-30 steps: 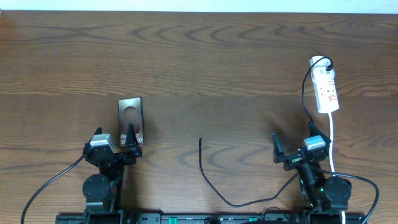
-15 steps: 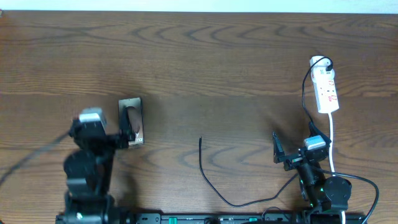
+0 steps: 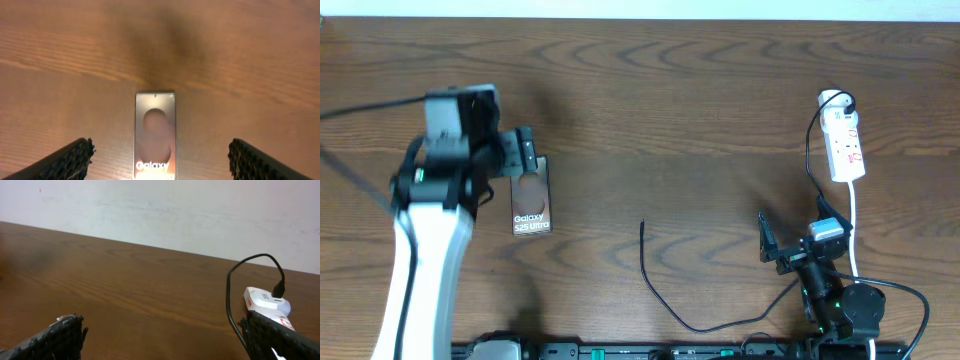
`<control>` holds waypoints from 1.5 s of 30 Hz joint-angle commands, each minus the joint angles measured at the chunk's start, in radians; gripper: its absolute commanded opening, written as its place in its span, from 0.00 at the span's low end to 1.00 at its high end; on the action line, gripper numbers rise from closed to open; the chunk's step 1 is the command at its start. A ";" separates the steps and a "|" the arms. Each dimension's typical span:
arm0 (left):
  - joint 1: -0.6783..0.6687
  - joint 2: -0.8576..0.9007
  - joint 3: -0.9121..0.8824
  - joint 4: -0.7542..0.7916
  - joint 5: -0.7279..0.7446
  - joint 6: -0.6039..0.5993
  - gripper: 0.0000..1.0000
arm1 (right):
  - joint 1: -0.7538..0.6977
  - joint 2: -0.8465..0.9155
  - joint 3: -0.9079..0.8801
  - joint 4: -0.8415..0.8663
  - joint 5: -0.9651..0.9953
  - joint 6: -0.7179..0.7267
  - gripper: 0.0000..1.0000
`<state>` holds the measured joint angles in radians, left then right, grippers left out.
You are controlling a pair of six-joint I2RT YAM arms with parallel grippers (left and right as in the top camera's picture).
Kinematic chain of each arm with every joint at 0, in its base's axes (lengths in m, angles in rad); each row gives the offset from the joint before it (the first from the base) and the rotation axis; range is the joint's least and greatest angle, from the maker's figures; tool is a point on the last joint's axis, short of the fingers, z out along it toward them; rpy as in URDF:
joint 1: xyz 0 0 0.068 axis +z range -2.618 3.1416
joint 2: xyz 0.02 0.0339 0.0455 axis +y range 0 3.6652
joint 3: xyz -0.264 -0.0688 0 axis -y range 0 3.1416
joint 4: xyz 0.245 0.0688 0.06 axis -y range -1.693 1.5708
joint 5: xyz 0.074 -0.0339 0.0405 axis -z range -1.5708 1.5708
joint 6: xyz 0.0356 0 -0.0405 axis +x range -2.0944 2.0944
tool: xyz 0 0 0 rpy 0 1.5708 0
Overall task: Plug charger to phone and switch on socket
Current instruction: 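Move the left gripper forward and down over the silver phone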
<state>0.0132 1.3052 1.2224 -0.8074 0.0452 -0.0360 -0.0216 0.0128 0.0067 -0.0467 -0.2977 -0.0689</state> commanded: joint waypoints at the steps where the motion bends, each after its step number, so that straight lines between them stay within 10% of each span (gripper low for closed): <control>1: 0.006 0.125 0.055 -0.053 -0.012 0.014 0.88 | 0.008 -0.004 -0.001 -0.005 0.004 0.002 0.99; 12: 0.006 0.344 0.054 -0.114 0.026 0.013 0.88 | 0.008 -0.004 -0.001 -0.005 0.004 0.002 0.99; 15: 0.006 0.354 0.053 -0.122 0.025 0.014 0.42 | 0.008 -0.004 -0.001 -0.005 0.004 0.001 0.99; 17: 0.006 0.354 0.053 -0.119 0.025 0.014 0.33 | 0.008 -0.004 -0.001 -0.005 0.004 0.002 0.99; 18: 0.006 0.354 0.053 -0.118 0.025 0.014 0.34 | 0.008 -0.004 -0.001 -0.005 0.004 0.002 0.99; 21: 0.006 0.354 0.053 -0.116 0.025 0.013 0.94 | 0.008 -0.004 -0.001 -0.005 0.004 0.002 0.99; 22: 0.006 0.354 0.053 -0.116 0.026 0.013 0.97 | 0.008 -0.004 -0.001 -0.005 0.004 0.002 0.99; 45: 0.006 0.356 -0.039 -0.111 0.026 0.013 0.98 | 0.008 -0.004 -0.001 -0.005 0.004 0.002 0.99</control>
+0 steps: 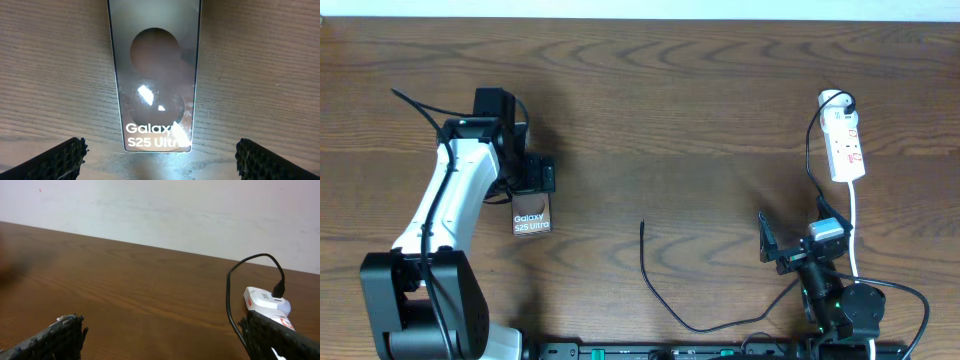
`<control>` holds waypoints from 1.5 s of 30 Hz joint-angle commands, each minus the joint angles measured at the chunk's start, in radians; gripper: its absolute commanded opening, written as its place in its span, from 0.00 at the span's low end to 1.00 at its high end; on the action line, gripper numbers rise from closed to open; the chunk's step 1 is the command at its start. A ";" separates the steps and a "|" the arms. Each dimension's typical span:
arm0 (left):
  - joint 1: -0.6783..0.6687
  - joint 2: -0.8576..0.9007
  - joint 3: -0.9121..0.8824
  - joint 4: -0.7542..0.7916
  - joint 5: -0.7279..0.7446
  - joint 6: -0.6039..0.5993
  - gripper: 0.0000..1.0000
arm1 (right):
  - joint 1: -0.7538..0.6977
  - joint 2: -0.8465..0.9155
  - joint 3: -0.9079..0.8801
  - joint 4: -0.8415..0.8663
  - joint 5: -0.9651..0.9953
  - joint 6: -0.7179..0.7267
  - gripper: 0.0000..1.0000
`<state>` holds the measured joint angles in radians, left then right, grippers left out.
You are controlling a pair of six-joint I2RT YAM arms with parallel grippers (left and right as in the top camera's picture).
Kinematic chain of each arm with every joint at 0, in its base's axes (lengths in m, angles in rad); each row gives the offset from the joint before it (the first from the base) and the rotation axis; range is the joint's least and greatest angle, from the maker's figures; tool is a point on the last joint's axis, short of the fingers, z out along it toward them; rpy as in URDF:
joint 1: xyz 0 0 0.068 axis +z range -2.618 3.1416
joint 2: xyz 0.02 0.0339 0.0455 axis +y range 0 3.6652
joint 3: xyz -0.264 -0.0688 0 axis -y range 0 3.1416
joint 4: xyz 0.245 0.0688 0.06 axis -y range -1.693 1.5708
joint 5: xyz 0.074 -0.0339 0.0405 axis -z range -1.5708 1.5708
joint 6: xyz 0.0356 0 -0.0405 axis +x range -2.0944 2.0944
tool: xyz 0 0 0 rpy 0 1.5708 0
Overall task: Plug charger to phone and switch on socket
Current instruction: 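Move the left gripper forward and down over the silver phone, then lower the left gripper and close it on the phone's bottom edge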
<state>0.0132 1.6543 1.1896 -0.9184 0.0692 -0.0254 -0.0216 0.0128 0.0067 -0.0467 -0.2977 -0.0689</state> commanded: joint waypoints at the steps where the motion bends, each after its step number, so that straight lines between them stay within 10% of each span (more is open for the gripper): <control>1: 0.006 0.008 -0.006 0.004 0.002 0.003 0.98 | 0.008 -0.004 -0.001 -0.005 0.004 0.002 0.99; 45: 0.006 0.254 -0.006 0.164 -0.003 0.004 0.98 | 0.008 -0.004 -0.001 -0.005 0.004 0.002 0.99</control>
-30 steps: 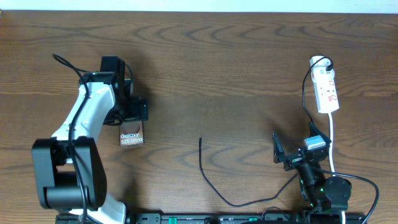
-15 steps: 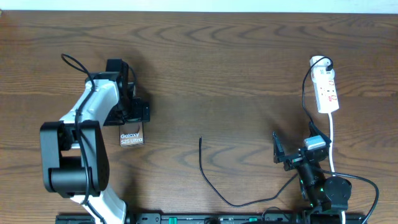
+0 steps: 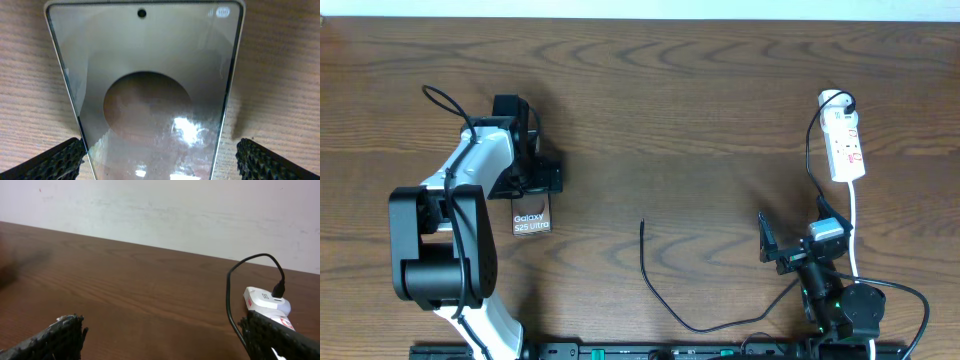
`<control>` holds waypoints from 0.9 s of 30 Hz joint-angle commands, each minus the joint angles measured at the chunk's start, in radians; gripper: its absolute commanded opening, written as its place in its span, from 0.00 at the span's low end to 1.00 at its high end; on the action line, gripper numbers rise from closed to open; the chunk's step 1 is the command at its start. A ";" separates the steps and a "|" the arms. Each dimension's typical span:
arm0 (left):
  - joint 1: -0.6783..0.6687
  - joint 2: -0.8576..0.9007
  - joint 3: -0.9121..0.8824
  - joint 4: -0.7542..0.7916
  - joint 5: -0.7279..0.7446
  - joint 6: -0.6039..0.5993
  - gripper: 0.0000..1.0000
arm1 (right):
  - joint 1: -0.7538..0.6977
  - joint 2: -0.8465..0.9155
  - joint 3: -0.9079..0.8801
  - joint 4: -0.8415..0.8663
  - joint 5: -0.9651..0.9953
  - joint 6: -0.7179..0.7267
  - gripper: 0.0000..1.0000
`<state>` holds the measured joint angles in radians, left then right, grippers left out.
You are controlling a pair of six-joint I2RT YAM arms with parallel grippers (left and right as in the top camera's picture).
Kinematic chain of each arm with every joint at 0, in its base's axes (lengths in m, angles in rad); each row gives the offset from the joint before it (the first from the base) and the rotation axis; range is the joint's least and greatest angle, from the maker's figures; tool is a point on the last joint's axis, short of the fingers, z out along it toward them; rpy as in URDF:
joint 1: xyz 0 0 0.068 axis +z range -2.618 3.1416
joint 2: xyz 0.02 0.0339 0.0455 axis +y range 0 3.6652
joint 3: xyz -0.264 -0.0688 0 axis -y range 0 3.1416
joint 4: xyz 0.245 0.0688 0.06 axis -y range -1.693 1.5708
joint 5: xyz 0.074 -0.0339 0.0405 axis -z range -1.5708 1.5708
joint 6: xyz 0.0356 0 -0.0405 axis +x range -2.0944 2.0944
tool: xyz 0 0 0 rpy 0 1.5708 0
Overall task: Plug charger to phone and switch on socket
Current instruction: 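Lower the left gripper and close it on the phone's bottom edge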
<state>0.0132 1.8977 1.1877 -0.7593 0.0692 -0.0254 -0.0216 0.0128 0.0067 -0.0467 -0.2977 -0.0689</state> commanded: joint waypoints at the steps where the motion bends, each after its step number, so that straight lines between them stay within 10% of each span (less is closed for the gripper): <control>1: 0.006 0.010 -0.004 0.008 -0.003 0.004 0.98 | 0.008 -0.004 -0.001 -0.005 0.004 0.002 0.99; 27: 0.006 0.010 -0.006 0.017 -0.059 0.003 0.98 | 0.008 -0.004 -0.001 -0.005 0.004 0.002 0.99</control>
